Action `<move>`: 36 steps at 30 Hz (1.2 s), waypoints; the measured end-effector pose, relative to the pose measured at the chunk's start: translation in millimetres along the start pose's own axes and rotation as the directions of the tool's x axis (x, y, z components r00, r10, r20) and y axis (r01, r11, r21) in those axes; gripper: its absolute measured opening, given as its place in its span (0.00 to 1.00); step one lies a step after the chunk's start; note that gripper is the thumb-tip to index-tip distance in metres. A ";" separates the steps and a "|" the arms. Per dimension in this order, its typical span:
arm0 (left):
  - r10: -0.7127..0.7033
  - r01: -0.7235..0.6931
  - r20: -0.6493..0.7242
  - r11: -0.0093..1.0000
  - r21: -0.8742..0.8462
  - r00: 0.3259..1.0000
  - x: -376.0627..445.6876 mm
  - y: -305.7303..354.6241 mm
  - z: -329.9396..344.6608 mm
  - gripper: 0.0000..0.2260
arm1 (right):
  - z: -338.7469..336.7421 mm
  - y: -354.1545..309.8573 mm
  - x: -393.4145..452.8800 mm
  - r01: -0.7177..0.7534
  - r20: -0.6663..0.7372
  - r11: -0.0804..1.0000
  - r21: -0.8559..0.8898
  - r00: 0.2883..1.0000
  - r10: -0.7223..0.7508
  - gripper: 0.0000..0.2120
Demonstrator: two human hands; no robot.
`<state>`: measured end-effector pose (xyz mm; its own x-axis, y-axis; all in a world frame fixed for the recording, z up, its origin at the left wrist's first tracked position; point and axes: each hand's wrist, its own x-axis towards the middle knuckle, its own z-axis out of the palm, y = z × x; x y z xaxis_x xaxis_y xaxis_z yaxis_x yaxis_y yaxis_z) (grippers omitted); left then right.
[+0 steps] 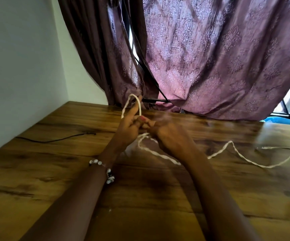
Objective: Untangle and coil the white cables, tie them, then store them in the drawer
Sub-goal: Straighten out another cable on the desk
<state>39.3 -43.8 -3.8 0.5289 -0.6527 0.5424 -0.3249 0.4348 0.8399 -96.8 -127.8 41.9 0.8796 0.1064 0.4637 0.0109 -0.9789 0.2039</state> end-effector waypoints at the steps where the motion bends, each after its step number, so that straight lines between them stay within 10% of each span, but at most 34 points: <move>1: -0.031 0.031 0.020 0.999 0.014 0.999 -0.1 1.1 0.8 0.25 | 1.6 3.4 1.0 -0.021 -0.079 0.999 0.040 0.997 0.024 0.11; 7: -0.161 0.159 0.131 0.987 0.027 0.978 -3.2 4.2 3.8 0.15 | 2.3 26.7 -8.1 -0.138 -0.379 0.987 0.085 0.912 0.160 0.11; 17: -0.246 0.134 -0.254 0.911 -0.389 0.935 2.7 24.7 -27.0 0.16 | -10.2 21.7 -12.1 0.118 -0.124 0.966 0.232 0.988 -0.091 0.14; 28: -0.250 0.269 0.272 0.962 -0.035 0.929 -8.3 22.0 -3.1 0.15 | -1.4 37.3 -16.1 -0.130 -0.437 0.945 0.300 0.862 0.257 0.11; 36: -0.288 0.488 0.469 0.781 -0.389 0.835 -10.3 30.1 -11.7 0.16 | 23.0 49.8 -15.2 -0.203 -0.383 0.970 0.136 0.892 0.240 0.19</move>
<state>33.3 -16.7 15.7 0.1671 -0.9613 0.2192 0.3093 0.2622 0.9141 -98.6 -182.2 25.2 0.6053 -0.0733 0.7926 -0.1031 -0.9946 -0.0133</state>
